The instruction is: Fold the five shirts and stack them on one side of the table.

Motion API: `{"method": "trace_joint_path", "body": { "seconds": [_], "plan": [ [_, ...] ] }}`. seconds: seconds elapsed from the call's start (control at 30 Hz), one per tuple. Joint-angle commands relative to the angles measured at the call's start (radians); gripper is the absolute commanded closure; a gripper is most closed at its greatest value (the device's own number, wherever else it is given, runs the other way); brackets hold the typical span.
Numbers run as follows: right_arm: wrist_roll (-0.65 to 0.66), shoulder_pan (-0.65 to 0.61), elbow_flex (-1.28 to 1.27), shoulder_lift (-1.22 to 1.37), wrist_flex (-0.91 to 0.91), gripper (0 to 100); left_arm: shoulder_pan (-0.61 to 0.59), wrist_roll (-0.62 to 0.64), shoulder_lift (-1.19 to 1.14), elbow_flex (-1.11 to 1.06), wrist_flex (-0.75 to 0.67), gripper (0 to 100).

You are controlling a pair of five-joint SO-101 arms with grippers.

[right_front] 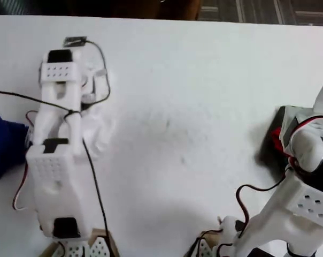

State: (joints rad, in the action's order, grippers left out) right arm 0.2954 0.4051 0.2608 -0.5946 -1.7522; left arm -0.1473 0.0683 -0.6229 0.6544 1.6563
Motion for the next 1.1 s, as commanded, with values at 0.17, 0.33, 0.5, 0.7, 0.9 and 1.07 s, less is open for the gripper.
{"method": "trace_joint_path", "body": {
  "seconds": [0.17,0.33,0.5,0.7,0.9,1.07],
  "plan": [
    [0.008,0.012,0.026,-0.010,-0.015,76.9,0.164,-0.035,0.012,0.346,0.133,97],
    [0.009,0.012,0.026,-0.010,-0.015,76.9,0.284,-0.124,0.046,0.384,0.135,97],
    [0.009,0.012,0.026,-0.010,-0.010,76.9,0.450,-0.207,0.230,0.386,0.130,97],
    [0.009,0.012,0.026,-0.010,-0.012,76.9,0.446,-0.204,0.376,0.378,0.127,97],
    [0.009,0.012,0.026,-0.010,-0.012,76.9,0.193,-0.204,0.348,0.294,0.129,97],
    [0.009,0.012,0.026,-0.010,-0.012,76.9,0.014,-0.189,0.327,0.039,0.129,92]
  ]
}}
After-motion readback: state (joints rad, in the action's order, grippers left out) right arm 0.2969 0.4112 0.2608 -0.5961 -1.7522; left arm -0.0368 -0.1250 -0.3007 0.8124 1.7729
